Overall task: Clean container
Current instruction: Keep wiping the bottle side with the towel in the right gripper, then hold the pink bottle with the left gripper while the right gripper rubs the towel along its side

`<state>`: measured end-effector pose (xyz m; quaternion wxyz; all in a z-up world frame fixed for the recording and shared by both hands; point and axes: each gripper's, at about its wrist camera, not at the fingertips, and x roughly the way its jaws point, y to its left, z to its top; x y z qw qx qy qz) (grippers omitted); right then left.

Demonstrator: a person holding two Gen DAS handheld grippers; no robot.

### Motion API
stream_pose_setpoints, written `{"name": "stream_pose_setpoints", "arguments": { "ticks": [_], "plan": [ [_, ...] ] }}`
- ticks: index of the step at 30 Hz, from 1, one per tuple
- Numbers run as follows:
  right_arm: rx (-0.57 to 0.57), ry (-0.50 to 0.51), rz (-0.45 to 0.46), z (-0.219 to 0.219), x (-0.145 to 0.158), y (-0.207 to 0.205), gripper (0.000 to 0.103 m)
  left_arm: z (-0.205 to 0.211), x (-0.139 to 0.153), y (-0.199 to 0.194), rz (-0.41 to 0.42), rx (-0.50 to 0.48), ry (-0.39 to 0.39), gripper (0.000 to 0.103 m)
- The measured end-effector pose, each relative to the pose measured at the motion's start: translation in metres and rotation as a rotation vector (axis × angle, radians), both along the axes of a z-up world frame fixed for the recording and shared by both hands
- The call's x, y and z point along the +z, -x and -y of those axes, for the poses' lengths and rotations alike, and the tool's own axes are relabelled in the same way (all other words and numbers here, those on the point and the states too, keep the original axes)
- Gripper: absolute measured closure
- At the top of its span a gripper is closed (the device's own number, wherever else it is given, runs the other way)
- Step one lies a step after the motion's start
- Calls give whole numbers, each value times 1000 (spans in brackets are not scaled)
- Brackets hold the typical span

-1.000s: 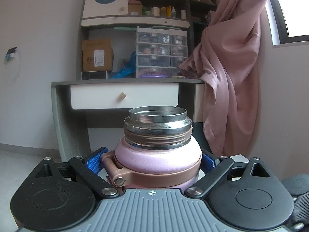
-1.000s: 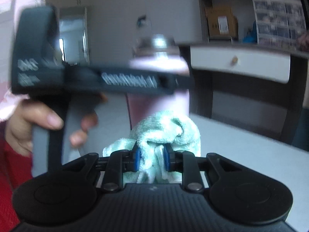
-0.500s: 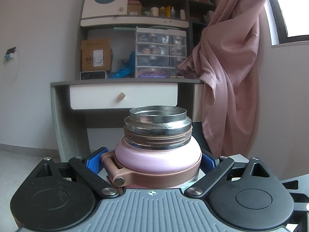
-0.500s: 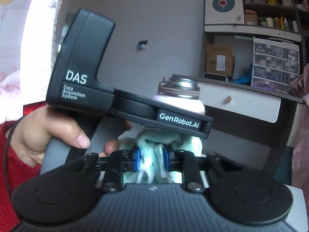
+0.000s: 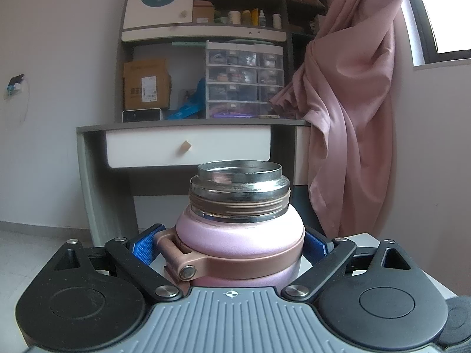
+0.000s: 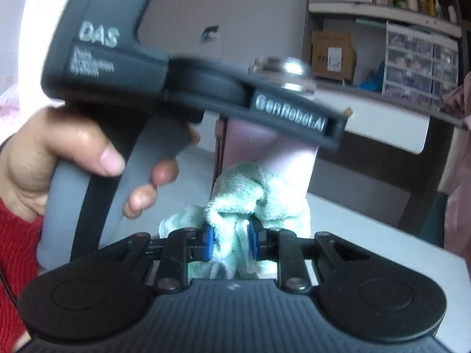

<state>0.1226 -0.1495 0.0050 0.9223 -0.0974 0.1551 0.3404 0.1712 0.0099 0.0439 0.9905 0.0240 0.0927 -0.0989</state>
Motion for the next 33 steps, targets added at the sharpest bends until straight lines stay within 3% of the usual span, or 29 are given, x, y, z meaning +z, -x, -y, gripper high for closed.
{"name": "stream_pose_setpoints", "arguments": {
  "ticks": [7, 16, 20, 30, 33],
  "plan": [
    [14, 67, -65, -12, -20, -3, 80, 0, -1, 0, 1, -2, -2, 9],
    [19, 61, -85, -14, -23, 4, 80, 1, -1, 0, 1, -2, -4, 9],
    [21, 6, -105, -9, -18, 6, 81, 1, 0, 0, 1, -3, -4, 9],
    [-32, -106, 75, 9, 10, 39, 81, 4, 0, 0, 0, -2, -7, 9],
    [-38, -121, 84, 11, 10, 37, 81, 2, -1, 0, 1, -2, -8, 9]
  ]
}}
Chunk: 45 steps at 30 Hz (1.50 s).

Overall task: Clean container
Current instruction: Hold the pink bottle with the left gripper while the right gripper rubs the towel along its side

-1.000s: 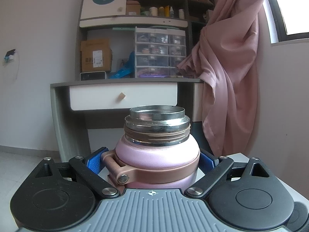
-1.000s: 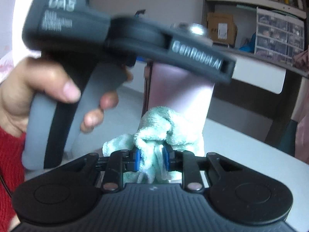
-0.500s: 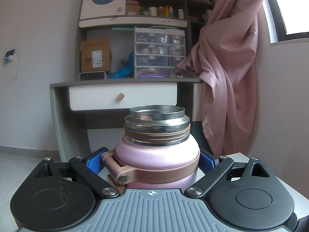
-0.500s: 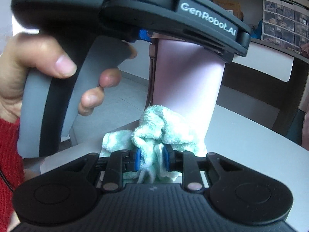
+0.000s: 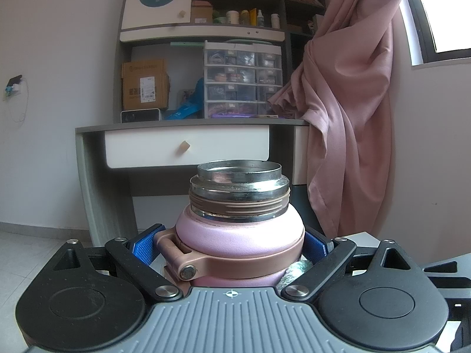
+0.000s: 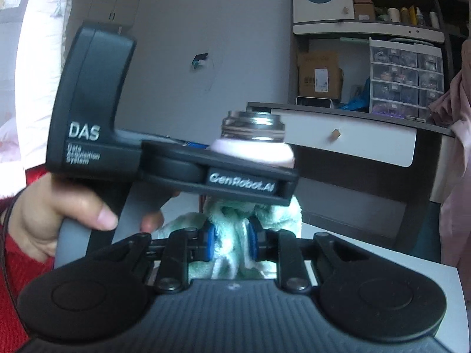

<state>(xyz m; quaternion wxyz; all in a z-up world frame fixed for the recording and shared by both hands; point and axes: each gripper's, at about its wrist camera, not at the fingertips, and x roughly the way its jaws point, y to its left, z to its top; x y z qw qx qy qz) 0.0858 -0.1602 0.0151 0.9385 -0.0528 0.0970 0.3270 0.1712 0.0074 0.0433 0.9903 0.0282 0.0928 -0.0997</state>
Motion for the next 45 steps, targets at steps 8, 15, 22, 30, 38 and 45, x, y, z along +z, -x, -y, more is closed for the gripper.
{"name": "stream_pose_setpoints", "arguments": {
  "ticks": [8, 15, 22, 30, 38, 45],
  "plan": [
    [-24, 73, -53, -11, -15, -32, 80, -1, 0, 0, 0, -1, 0, 9],
    [-12, 129, -136, -18, -27, -45, 80, 1, 0, -1, 0, 0, -1, 9],
    [18, 147, -256, -22, -38, -53, 79, 3, -1, -1, 1, -2, -4, 9],
    [56, 82, -328, -11, -34, -63, 79, 3, -2, -4, -5, -11, 0, 9],
    [80, -2, -233, 10, -3, -57, 79, 1, -3, -4, -8, -8, 1, 9],
    [97, -43, -179, 17, 13, -54, 79, -1, -2, -5, 3, -6, 12, 9]
  ]
}}
